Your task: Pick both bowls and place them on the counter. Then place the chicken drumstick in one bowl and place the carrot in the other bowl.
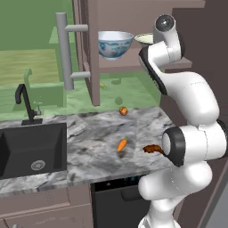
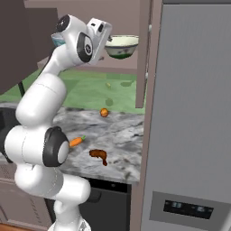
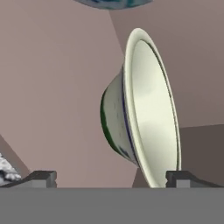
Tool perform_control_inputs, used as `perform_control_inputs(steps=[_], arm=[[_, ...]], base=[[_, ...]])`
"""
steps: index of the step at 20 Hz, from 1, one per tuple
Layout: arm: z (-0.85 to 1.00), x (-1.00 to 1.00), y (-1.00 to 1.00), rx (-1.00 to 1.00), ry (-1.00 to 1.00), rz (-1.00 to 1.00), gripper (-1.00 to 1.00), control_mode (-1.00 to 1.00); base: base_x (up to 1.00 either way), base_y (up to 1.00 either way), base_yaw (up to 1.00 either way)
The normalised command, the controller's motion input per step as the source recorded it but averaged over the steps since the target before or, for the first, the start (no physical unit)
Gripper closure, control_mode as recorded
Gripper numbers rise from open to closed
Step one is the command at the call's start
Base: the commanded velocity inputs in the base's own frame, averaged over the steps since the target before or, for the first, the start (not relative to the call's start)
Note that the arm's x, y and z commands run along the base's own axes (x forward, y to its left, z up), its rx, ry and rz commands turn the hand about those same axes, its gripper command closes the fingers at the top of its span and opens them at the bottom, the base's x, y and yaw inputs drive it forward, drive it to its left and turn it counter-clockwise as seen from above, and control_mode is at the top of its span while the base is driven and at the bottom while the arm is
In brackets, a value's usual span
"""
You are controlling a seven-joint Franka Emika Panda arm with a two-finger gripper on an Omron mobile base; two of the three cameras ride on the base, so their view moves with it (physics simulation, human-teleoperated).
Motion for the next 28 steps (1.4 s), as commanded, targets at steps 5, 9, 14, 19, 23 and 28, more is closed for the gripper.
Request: perform_control_inputs(steps=[5, 9, 14, 19, 23, 28], arm=[[0.0, 0.16, -0.07, 0.0, 0.0, 0.0, -1.0, -1.0], [0.0, 0.16, -0.03, 0.0, 0.02, 0.0, -1.0, -1.0], [0.0, 0.12, -0.05, 0.0, 0.02, 0.0, -1.0, -1.0], [-0.03, 0.12, -0.04, 0.0, 0.03, 0.0, -1.0, -1.0], [-0.03, 0.17, -0.05, 0.0, 0.04, 0.0, -1.0, -1.0], [0.0, 0.19, -0.1, 0.0, 0.04, 0.0, -1.0, -1.0]], base=[[0.0, 0.0, 0.0], [0.0, 0.0, 0.0], [0.0, 0.0, 0.0], [0.0, 0.0, 0.0], [0.0, 0.0, 0.0], [0.0, 0.0, 0.0]])
